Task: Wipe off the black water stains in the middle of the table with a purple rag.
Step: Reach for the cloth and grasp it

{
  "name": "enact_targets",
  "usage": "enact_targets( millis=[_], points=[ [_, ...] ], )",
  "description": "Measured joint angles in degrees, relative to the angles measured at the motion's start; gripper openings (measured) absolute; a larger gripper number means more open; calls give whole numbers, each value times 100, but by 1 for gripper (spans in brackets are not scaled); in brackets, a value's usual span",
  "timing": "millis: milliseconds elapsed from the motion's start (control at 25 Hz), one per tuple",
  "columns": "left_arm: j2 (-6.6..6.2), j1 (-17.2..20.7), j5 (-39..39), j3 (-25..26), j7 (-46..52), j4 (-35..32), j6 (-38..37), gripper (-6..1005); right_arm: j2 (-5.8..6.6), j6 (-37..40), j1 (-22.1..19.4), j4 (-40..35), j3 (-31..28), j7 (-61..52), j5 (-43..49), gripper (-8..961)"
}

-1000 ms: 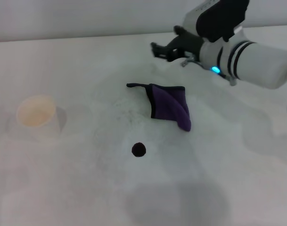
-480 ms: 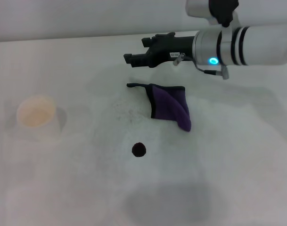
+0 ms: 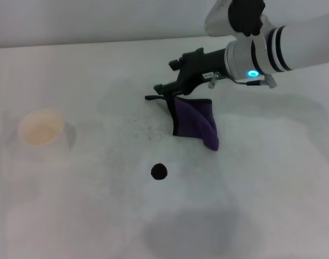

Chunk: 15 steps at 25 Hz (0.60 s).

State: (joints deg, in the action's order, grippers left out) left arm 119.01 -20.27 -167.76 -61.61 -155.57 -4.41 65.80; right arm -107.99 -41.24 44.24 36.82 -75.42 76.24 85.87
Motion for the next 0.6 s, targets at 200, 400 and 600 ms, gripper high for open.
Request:
enact_targets(
  millis=[200,400,600],
  points=[
    [-1,-42,-2,1,0,-51,-224,883,-273,-468,-185,593,-892,-1086,1928,816],
    [4,-58,2,1,-1,-49,-212,883,-648,-1186,-712,1792,-1739,-1782,3685,815],
    [-4,-71,6,-32,-32,-97,-190,883,-738,-1392,-931,2404,-1592,-2717,4632,814]
  ],
)
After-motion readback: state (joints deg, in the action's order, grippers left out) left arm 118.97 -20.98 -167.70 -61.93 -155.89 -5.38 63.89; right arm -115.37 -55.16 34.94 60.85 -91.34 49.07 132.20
